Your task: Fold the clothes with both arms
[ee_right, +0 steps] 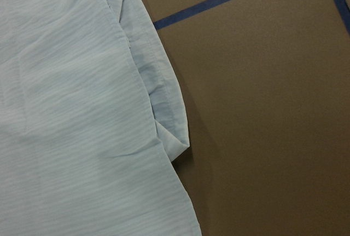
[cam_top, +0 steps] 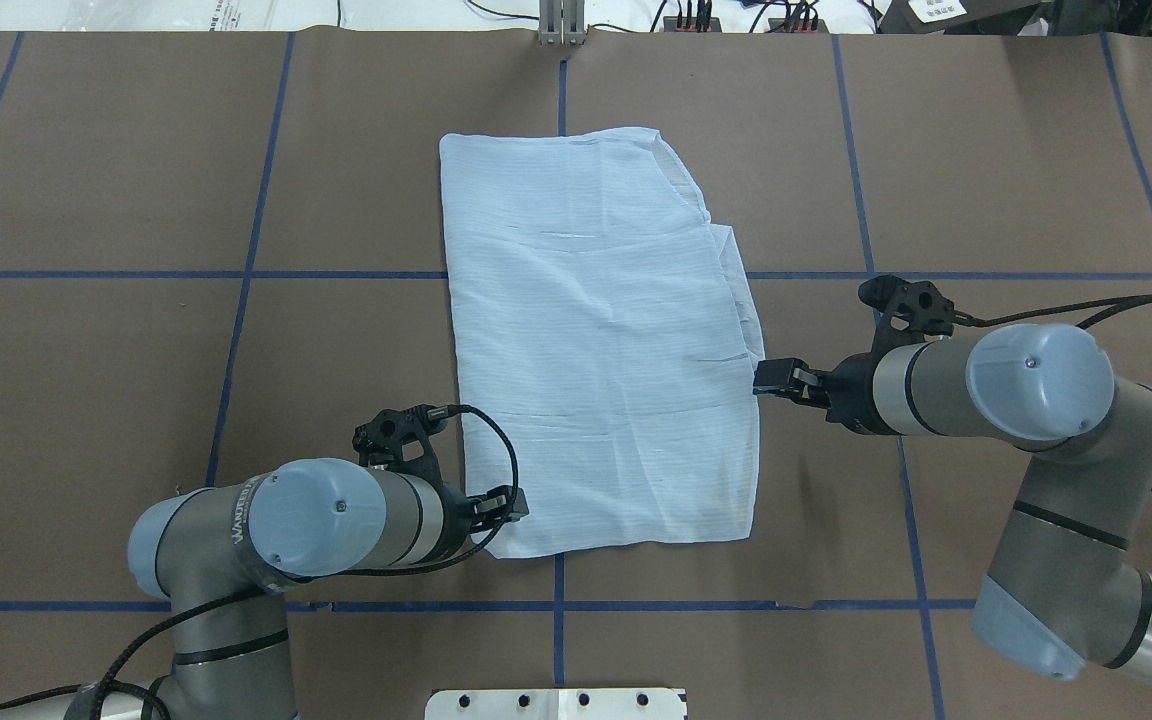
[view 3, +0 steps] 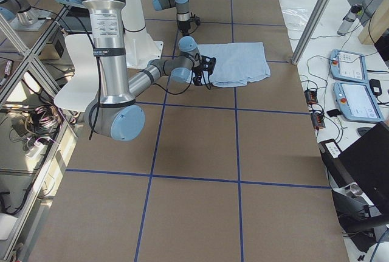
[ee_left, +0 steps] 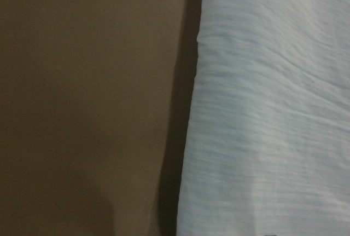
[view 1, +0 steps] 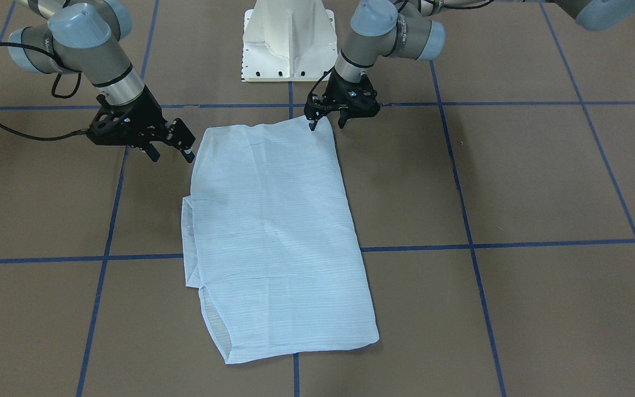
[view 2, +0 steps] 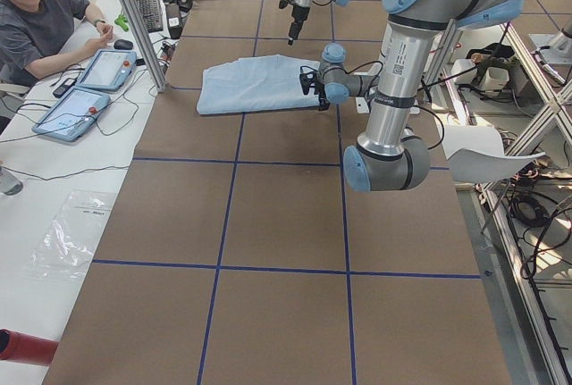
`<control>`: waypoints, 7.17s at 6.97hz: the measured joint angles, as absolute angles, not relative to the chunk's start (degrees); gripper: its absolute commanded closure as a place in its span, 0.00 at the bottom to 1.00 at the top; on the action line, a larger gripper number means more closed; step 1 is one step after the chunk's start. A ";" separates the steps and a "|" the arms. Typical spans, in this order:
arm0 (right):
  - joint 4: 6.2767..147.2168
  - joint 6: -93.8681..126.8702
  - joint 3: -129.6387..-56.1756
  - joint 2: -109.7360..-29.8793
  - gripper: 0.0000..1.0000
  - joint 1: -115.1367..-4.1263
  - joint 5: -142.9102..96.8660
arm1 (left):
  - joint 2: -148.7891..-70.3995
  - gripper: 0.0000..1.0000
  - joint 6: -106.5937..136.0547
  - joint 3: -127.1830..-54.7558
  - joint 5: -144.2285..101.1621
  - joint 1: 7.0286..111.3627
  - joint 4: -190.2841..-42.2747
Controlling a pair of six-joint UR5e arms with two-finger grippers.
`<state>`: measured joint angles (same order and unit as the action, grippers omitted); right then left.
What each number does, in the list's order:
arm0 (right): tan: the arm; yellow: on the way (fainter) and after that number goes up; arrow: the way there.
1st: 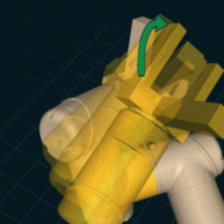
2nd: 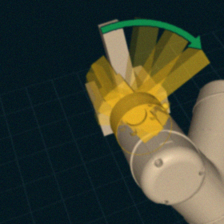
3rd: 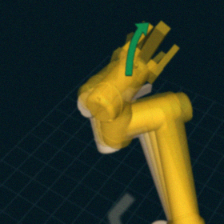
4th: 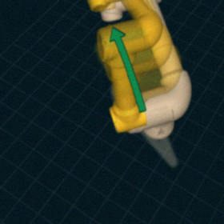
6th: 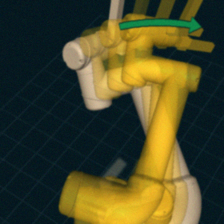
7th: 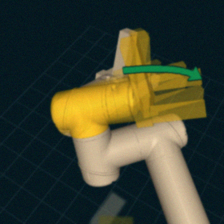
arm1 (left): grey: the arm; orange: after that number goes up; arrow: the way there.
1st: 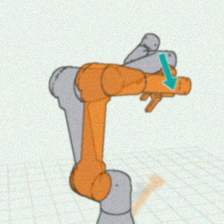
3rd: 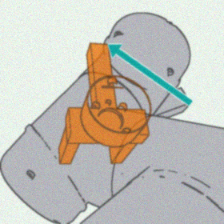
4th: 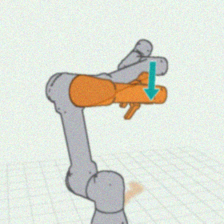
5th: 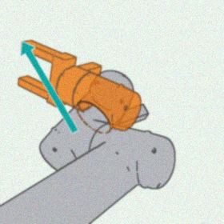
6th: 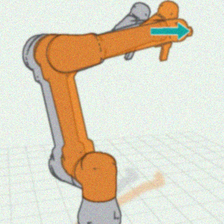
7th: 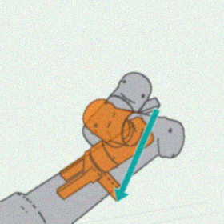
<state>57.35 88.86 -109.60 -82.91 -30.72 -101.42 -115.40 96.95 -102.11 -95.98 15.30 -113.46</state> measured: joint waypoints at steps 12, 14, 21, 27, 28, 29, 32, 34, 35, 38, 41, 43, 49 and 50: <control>73.74 120.77 -113.79 -77.81 0.13 -16.29 -89.20 | -116.51 1.00 97.72 -101.88 -96.06 15.29 -113.73; 83.56 128.78 -111.05 -69.20 0.13 -12.31 -85.38 | -116.54 1.00 97.73 -101.92 -96.06 15.29 -113.73; 84.66 132.47 -108.30 -67.38 0.23 -11.25 -82.03 | -116.63 1.00 97.77 -102.31 -96.09 15.29 -113.73; 85.16 132.83 -106.95 -67.27 0.79 -11.10 -81.94 | -116.57 1.00 97.73 -102.48 -96.13 15.29 -113.71; 85.11 133.14 -106.86 -67.16 1.00 -11.12 -81.94 | -116.55 1.00 97.73 -102.48 -96.09 15.29 -113.67; 84.96 133.91 -106.69 -66.95 1.00 -11.24 -81.95 | -116.55 1.00 97.73 -102.48 -96.09 15.29 -113.65; 84.75 135.26 -106.68 -65.76 1.00 -12.00 -81.92 | -116.54 1.00 97.66 -102.43 -96.15 15.29 -113.64; 84.73 135.34 -106.56 -65.44 1.00 -12.29 -81.86 | -116.54 1.00 97.61 -102.40 -96.15 15.29 -113.66; 84.73 135.49 -106.40 -65.34 1.00 -12.47 -81.84 | -116.56 1.00 97.51 -102.44 -96.15 15.29 -113.70; 84.91 135.34 -106.73 -65.11 1.00 -13.25 -82.01 | -116.73 1.00 96.91 -103.25 -96.56 15.29 -113.71; 89.04 134.94 -114.01 -66.09 1.00 -12.21 -82.50 | -116.39 1.00 93.87 -108.11 -100.67 15.71 -113.12; 99.30 134.93 -123.89 -66.17 1.00 -8.55 -82.17 | -116.22 1.00 93.55 -113.18 -104.58 15.80 -110.20; 112.29 125.91 -127.76 -57.83 1.00 -11.12 -80.73 | -119.70 1.00 89.92 -120.12 -108.09 24.79 -95.99; 109.93 123.15 -124.68 -56.67 1.00 -13.68 -80.73 | -121.41 1.00 87.69 -116.64 -108.09 27.38 -96.20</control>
<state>109.93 123.15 -124.68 -56.67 -13.68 -80.73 -121.41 87.69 -116.64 -108.09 27.38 -96.20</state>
